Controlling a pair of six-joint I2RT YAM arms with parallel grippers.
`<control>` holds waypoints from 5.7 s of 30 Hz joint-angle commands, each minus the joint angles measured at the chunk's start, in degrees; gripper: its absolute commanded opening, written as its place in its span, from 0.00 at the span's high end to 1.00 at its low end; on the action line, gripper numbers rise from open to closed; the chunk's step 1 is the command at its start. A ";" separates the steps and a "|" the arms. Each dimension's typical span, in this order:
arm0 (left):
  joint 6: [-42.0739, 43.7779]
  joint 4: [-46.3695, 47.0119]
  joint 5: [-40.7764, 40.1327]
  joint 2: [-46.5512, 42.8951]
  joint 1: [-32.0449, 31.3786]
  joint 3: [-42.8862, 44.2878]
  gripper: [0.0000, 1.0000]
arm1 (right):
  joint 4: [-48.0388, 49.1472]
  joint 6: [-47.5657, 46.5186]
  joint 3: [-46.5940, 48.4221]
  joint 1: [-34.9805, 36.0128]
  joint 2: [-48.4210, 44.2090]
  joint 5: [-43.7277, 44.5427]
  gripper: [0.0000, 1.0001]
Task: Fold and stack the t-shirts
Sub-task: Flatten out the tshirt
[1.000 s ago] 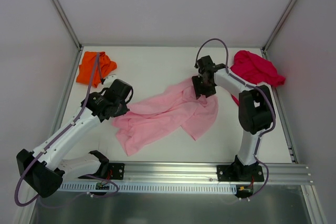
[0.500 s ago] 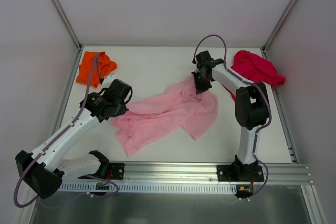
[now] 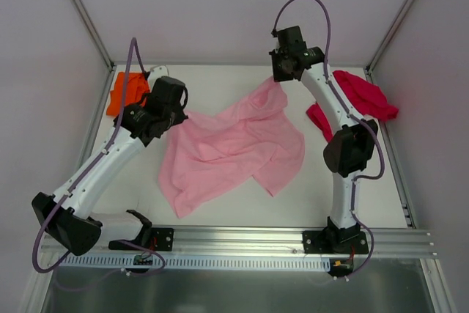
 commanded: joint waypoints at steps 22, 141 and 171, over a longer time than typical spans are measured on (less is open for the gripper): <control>11.09 8.35 9.44 1.41 8.04 29.62 1.00 | 10.40 -7.75 -2.63 -6.37 -31.38 20.85 0.99; 15.57 9.60 26.15 14.56 10.15 43.26 1.00 | 12.17 -3.52 -19.03 -2.59 -34.94 7.04 0.99; 14.08 4.58 49.77 -20.40 9.80 35.49 1.00 | -9.36 -1.00 -12.68 -0.40 -68.92 -6.39 0.99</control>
